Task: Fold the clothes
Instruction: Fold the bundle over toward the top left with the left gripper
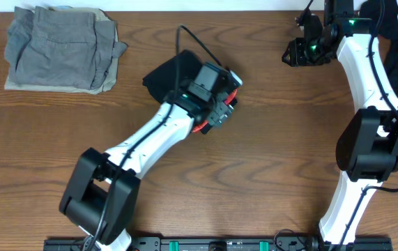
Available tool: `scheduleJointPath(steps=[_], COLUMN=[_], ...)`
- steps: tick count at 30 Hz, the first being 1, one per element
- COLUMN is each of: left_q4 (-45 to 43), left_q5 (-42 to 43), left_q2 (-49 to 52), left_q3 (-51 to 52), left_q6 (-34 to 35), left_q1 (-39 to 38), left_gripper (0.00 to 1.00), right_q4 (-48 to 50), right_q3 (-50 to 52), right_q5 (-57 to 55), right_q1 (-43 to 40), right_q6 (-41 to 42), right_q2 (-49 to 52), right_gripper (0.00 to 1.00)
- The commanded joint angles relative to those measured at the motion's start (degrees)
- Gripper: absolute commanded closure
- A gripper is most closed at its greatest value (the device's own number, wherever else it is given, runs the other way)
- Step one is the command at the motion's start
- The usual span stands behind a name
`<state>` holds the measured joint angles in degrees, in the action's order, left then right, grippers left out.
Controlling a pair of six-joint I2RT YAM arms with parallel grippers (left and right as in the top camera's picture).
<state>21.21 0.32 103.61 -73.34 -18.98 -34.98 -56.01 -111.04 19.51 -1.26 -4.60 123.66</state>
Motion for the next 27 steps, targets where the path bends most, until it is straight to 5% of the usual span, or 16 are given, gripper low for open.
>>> scheduleJointPath(steps=[1,27], left_q4=[1.0,0.0], left_q5=[0.5,-7.9], left_q2=[1.3,14.1], left_q3=[-0.2,-0.2], left_q6=[-1.6,-1.5], left_q1=[-1.6,-1.2], left_gripper=[0.15,0.07], right_q4=[-0.1,-0.1], right_q3=[-0.8,-0.8], right_q5=[0.0,0.0], right_q1=[0.2,0.2], right_q6=[-0.2,-0.2], right_q2=[-1.1,-1.1], right_gripper=[0.54,0.53])
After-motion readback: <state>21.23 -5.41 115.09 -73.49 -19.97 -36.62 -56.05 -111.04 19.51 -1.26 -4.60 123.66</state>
